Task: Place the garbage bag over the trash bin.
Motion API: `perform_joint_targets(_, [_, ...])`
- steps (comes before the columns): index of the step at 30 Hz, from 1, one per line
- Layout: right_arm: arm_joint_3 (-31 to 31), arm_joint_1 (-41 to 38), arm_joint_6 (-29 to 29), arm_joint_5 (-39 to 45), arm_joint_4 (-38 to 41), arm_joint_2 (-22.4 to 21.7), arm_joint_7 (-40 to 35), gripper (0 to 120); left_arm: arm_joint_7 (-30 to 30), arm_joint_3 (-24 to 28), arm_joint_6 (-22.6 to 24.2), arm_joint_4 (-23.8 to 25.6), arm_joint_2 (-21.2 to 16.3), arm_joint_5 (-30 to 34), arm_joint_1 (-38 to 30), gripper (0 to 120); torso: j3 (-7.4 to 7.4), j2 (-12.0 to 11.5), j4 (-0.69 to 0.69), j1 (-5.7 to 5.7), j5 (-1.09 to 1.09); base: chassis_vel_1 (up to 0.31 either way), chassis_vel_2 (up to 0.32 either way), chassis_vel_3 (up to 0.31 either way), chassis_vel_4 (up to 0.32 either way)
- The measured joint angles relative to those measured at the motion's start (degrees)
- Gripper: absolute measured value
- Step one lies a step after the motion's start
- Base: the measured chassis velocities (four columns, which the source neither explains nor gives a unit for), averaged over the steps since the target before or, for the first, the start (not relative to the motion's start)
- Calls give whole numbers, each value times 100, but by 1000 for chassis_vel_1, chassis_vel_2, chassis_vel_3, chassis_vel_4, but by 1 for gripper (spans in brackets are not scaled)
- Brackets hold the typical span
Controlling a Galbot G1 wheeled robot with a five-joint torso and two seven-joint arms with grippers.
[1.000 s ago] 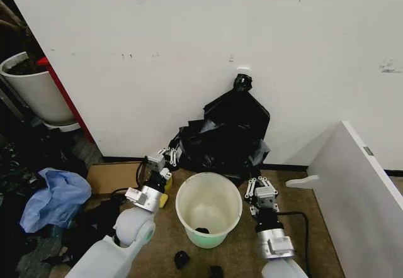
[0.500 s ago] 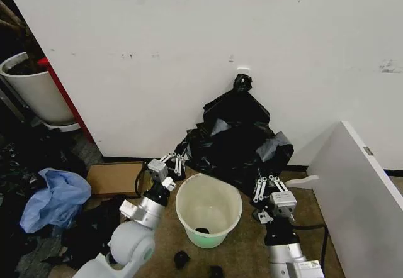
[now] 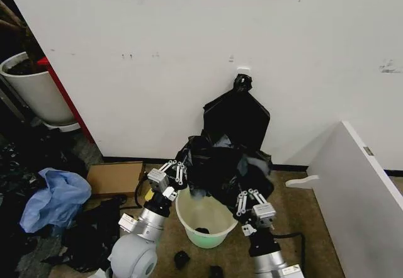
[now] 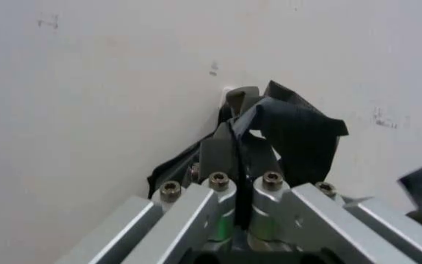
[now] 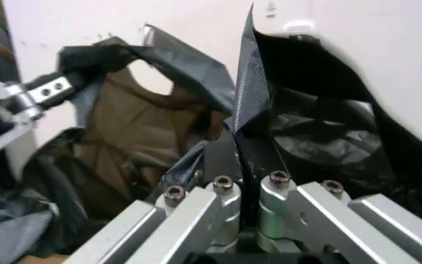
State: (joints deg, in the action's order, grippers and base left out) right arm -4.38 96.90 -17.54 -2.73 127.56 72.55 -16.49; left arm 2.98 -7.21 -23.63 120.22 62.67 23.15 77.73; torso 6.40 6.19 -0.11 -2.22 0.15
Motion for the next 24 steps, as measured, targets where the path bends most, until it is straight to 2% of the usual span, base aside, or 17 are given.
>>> perform_joint_targets(12, [-48, -153, -598, 621, 29, 72, 814, 0, 39, 87, 59, 80, 49, 182, 9, 0, 0, 0, 0, 0, 0, 0, 0, 0, 0])
perform_joint_targets(18, [27, -109, -1084, 907, -13, 161, 1335, 0, 52, 17, 163, 442, 20, 255, 8, 0, 0, 0, 0, 0, -1, 0, 0, 0, 0])
perform_joint_targets(24, [65, -199, -1147, 899, -192, 274, 1446, 0, 103, -47, 207, 619, -18, 252, 79, 0, 0, 0, 0, 0, 0, 0, 0, 0, 0])
